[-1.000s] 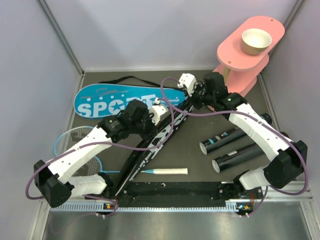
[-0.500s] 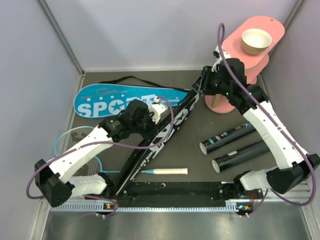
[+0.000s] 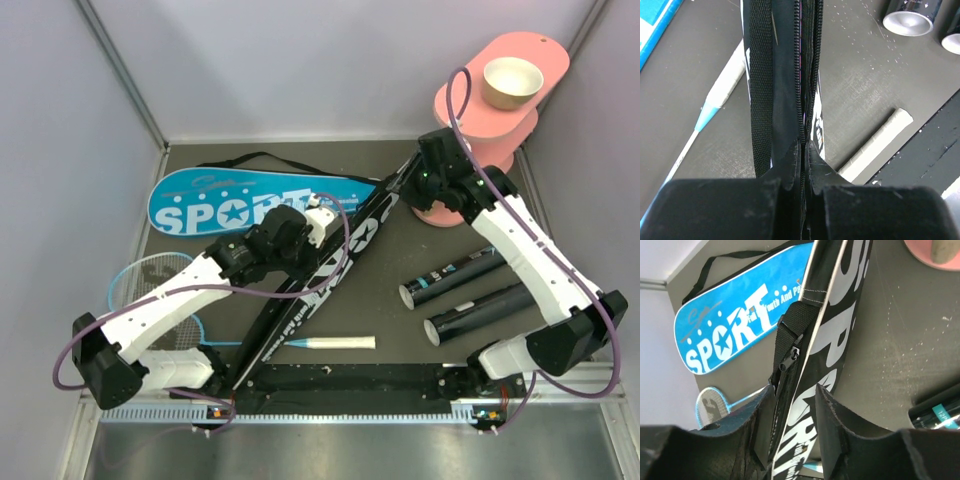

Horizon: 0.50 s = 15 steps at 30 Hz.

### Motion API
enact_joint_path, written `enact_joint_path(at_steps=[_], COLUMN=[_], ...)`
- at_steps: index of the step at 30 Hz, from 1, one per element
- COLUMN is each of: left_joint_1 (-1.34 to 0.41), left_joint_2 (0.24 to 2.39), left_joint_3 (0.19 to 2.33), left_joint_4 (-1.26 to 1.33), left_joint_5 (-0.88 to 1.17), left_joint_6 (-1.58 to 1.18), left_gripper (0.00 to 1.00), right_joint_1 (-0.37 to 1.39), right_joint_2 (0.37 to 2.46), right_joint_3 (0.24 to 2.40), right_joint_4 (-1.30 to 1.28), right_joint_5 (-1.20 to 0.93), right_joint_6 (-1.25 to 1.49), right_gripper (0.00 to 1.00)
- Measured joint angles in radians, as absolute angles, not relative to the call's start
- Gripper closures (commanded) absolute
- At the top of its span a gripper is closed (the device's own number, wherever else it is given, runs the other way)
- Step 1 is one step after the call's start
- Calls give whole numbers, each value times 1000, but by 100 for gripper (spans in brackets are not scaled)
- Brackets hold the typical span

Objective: Pack up the badminton gear
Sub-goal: Adjust the racket bag at the center of the board.

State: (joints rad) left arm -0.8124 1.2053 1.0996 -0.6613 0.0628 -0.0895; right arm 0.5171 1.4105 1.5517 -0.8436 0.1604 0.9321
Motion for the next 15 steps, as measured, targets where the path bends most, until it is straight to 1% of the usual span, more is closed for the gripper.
enact_joint_path(at_steps=[2,7,15], left_joint_1=[-832,-868,-923], left_joint_2=[1205,1205,1205], left_joint_3=[1100,1100,1100], left_joint_4=[-657,-649,-647], left_joint_5=[30,-27,-124], left_joint_6=[-102,-122,-134], left_gripper=[100,100,100], right_joint_1=[517,522,522], right_joint_2=[1411,1414,1456], right_joint_3=[1548,1538,1538], right_joint_4=[-855,-864,-865], right_joint_5=[170,184,191], right_joint_6=[981,1074,1143], right_gripper=[64,64,66])
